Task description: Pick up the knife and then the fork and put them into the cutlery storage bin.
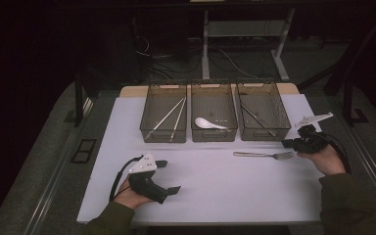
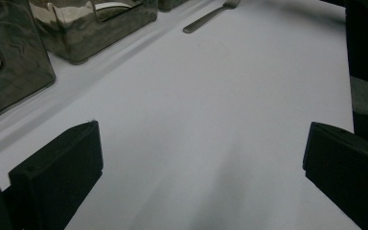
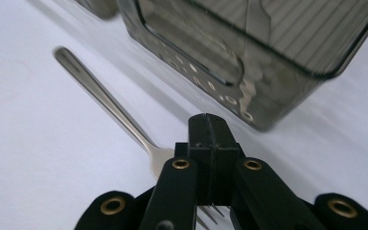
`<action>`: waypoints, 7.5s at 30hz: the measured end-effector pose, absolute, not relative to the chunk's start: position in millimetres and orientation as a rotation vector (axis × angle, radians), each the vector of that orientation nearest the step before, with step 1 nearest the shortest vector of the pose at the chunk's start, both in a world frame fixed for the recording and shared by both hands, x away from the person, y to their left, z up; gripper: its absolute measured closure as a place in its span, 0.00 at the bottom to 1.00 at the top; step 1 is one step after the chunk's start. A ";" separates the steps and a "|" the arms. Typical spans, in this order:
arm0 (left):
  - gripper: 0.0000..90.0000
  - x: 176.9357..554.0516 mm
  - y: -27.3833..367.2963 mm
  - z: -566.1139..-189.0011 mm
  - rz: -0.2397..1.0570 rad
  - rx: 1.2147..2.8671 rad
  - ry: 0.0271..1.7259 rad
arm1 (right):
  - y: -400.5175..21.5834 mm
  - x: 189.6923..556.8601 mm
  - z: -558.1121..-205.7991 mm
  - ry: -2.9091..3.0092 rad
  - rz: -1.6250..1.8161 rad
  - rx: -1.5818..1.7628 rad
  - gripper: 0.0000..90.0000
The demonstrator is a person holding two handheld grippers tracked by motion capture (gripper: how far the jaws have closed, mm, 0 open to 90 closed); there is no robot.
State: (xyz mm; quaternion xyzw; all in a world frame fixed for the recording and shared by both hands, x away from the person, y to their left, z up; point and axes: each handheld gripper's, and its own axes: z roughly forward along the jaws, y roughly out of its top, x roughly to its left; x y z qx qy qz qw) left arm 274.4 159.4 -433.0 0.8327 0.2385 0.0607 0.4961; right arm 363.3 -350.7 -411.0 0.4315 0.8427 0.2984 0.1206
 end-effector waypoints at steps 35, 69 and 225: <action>0.00 273.8 159.5 -432.9 0.142 2.015 0.579 | -339.3 327.1 -428.9 2.708 0.648 1.201 1.00; 0.00 273.8 158.8 -432.9 0.141 2.017 0.572 | -249.8 346.4 -421.4 2.923 0.389 0.854 0.88; 0.00 274.3 154.6 -433.5 0.122 2.017 0.560 | -307.5 402.7 -364.1 2.247 1.149 1.256 0.35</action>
